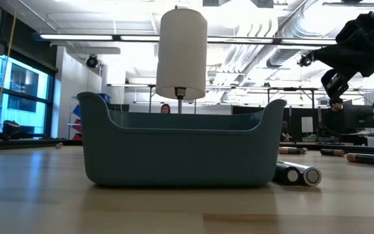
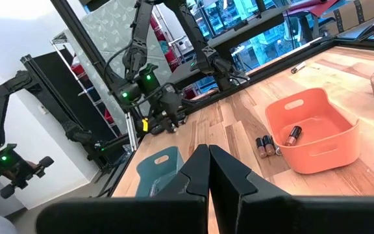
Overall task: Sort batteries
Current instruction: Put the black battery into the orange bin
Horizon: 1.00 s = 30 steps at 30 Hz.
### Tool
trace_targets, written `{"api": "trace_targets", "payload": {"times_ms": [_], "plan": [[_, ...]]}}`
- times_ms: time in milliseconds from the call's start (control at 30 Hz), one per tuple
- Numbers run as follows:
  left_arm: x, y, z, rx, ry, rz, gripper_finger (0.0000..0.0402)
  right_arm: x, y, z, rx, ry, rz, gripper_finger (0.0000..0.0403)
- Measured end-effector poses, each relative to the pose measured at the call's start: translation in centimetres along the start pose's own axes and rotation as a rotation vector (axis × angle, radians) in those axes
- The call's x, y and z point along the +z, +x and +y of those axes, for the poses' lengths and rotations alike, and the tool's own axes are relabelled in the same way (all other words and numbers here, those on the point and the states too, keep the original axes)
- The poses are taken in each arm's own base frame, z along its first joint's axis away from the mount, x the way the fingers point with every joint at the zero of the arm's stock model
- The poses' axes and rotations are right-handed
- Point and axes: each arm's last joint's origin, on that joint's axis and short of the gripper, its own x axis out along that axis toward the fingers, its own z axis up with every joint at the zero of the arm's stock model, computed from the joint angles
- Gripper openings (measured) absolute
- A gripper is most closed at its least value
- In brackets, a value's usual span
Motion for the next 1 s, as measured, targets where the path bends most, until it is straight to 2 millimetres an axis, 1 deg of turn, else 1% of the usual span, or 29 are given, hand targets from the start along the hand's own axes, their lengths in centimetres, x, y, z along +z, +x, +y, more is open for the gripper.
{"api": "trace_targets", "payload": {"times_ms": [200, 300, 433, 567, 600, 733, 800, 867, 933, 1000], "plan": [[0.0, 1.1, -0.6, 0.014, -0.008, 0.007, 0.0121, 0.0, 0.0, 0.0, 0.000, 0.000, 0.000, 0.0000], [-0.1, 1.3, -0.7, 0.018, 0.011, 0.007, 0.0097, 0.0, 0.0, 0.0, 0.000, 0.000, 0.000, 0.0000], [-0.1, 1.0, -0.7, -0.006, 0.015, 0.001, 0.0030, 0.0, 0.0, 0.0, 0.000, 0.000, 0.000, 0.0000], [0.3, 0.1, -0.6, -0.058, 0.010, -0.029, 0.0030, 0.0, 0.0, 0.0, 0.000, 0.000, 0.000, 0.0000], [0.7, -0.3, -0.5, -0.081, 0.012, -0.061, 0.0030, 0.0, 0.0, 0.0, 0.000, 0.000, 0.000, 0.0000], [2.8, -3.0, -0.5, -0.227, 0.005, -0.278, 0.0030, 0.0, 0.0, 0.0, 0.000, 0.000, 0.000, 0.0000], [4.2, -4.5, -0.2, -0.285, -0.006, -0.406, 0.0030, 0.0, 0.0, 0.0, 0.000, 0.000, 0.000, 0.0000], [6.3, -6.1, 0.0, -0.331, -0.016, -0.571, 0.0030, 0.0, 0.0, 0.0, 0.000, 0.000, -0.001, 0.0000], [8.6, -7.4, 0.3, -0.333, -0.021, -0.715, 0.0030, 0.0, 0.0, 0.0, 0.000, 0.000, -0.001, 0.0000], [11.5, -8.4, 0.5, -0.319, -0.015, -0.789, 0.0030, 0.0, 0.0, 0.0, 0.000, 0.000, 0.000, 0.0000]]}}
